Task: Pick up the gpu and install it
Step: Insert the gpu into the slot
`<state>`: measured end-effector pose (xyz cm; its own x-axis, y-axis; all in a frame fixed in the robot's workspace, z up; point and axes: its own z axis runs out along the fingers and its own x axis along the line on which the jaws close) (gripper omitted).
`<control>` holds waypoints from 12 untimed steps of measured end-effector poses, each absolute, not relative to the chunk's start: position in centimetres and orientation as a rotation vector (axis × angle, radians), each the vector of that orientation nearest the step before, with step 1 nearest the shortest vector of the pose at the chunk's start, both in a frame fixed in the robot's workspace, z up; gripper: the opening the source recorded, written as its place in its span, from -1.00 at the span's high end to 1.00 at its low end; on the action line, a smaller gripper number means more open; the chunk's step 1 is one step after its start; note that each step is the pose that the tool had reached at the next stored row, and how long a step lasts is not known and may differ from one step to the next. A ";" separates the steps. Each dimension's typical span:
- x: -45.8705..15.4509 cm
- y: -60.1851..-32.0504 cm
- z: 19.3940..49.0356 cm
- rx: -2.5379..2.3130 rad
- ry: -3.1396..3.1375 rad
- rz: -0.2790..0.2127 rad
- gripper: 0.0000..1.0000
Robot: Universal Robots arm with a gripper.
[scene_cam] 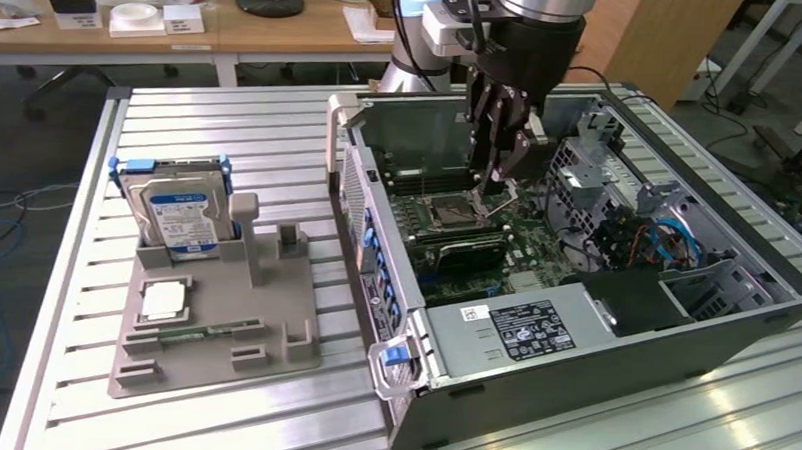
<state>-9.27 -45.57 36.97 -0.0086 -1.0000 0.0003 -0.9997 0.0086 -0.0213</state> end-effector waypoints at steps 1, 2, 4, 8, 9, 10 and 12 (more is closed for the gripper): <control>-9.3 -45.6 37.0 -2.201 2.220 -0.024 0.08; -9.3 -45.5 37.0 -2.201 2.220 -0.024 0.08; -9.3 -45.3 36.9 -2.201 2.221 -0.024 0.08; -9.3 -45.0 36.9 -2.200 2.222 -0.024 0.08; -9.3 -45.0 36.9 -2.200 2.222 -0.024 0.08; -9.3 -45.0 36.8 -2.200 2.222 -0.024 0.08; -9.3 -45.0 36.5 -2.200 2.222 -0.024 0.08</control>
<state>-9.28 -44.97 36.52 -0.0099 -1.0000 0.0002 -0.9997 0.0099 -0.0215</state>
